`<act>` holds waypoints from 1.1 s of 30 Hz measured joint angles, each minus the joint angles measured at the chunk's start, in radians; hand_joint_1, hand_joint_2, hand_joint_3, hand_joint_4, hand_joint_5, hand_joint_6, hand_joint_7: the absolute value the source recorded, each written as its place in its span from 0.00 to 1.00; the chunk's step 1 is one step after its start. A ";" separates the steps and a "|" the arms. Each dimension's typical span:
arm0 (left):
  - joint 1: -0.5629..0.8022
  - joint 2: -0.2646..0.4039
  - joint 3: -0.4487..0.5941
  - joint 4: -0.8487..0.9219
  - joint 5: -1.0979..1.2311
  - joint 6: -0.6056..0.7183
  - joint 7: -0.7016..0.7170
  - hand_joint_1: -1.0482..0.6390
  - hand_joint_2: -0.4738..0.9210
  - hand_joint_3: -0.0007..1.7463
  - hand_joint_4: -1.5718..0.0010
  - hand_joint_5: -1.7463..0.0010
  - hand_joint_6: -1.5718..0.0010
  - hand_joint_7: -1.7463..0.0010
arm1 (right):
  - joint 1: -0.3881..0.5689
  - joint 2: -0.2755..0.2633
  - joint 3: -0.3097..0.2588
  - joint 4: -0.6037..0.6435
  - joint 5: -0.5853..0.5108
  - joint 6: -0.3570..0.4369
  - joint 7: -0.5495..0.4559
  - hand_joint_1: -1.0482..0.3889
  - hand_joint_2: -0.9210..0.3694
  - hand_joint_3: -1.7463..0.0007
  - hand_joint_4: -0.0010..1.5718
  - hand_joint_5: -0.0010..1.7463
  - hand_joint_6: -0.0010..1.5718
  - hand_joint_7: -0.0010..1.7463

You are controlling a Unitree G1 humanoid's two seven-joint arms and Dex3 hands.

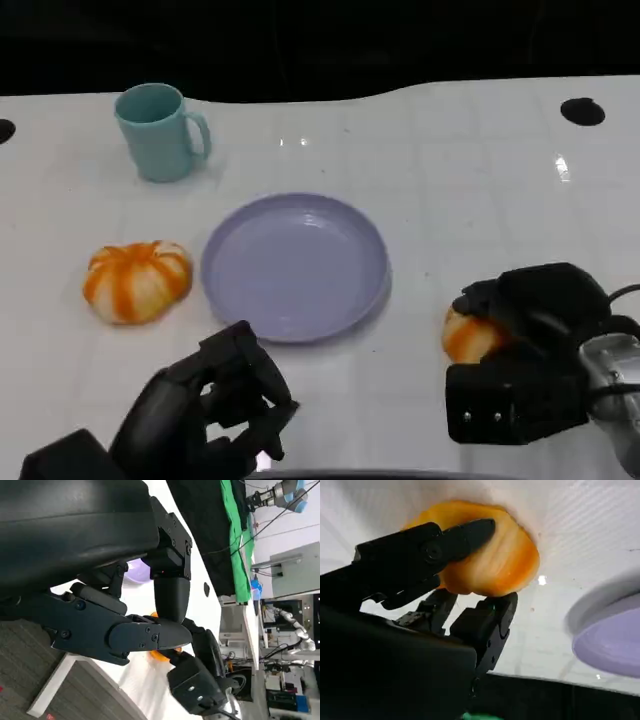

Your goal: Grasp the bread from the table and place it into the plate.

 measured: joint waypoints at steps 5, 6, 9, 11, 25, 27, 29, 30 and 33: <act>0.000 0.000 0.000 -0.006 0.000 0.006 0.000 0.28 1.00 0.23 0.57 0.00 0.70 0.01 | -0.021 0.000 0.028 0.096 -0.028 -0.066 -0.184 0.55 0.00 0.95 0.52 1.00 0.57 0.53; 0.001 0.000 0.000 -0.006 0.000 0.007 0.000 0.28 1.00 0.23 0.58 0.00 0.70 0.01 | -0.024 0.000 0.028 0.105 -0.027 -0.072 -0.199 0.54 0.00 0.94 0.53 1.00 0.58 0.51; 0.002 0.000 0.000 -0.012 0.000 0.010 0.000 0.29 1.00 0.23 0.58 0.00 0.71 0.01 | -0.032 0.001 0.026 0.128 -0.023 -0.093 -0.252 0.55 0.00 0.94 0.56 1.00 0.57 0.64; 0.002 0.000 0.000 -0.014 0.000 0.010 0.000 0.29 1.00 0.23 0.58 0.00 0.71 0.01 | -0.035 0.000 0.019 0.142 -0.020 -0.134 -0.321 0.57 0.01 0.93 0.58 1.00 0.55 0.77; 0.007 0.001 0.002 -0.015 -0.005 0.014 0.000 0.29 1.00 0.23 0.58 0.00 0.71 0.01 | -0.030 0.007 -0.054 0.074 0.114 -0.289 -0.438 0.62 0.42 0.32 0.62 1.00 0.47 1.00; 0.009 0.002 0.002 -0.017 -0.005 0.014 0.000 0.29 1.00 0.23 0.58 0.00 0.72 0.01 | -0.027 0.010 -0.065 0.045 0.130 -0.301 -0.437 0.62 0.45 0.27 0.63 1.00 0.47 1.00; 0.011 0.003 0.002 -0.020 -0.005 0.014 0.000 0.29 1.00 0.23 0.58 0.00 0.72 0.01 | -0.027 0.015 -0.077 0.014 0.140 -0.306 -0.428 0.62 0.48 0.21 0.65 1.00 0.48 1.00; 0.011 0.004 0.002 -0.021 -0.004 0.014 0.000 0.29 1.00 0.23 0.58 0.00 0.71 0.01 | -0.027 0.019 -0.082 -0.002 0.151 -0.312 -0.419 0.62 0.49 0.19 0.65 1.00 0.49 0.99; 0.011 0.004 0.002 -0.023 -0.004 0.015 0.000 0.29 1.00 0.23 0.59 0.00 0.71 0.01 | -0.033 0.032 -0.086 -0.034 0.172 -0.328 -0.383 0.60 0.52 0.17 0.65 1.00 0.50 0.97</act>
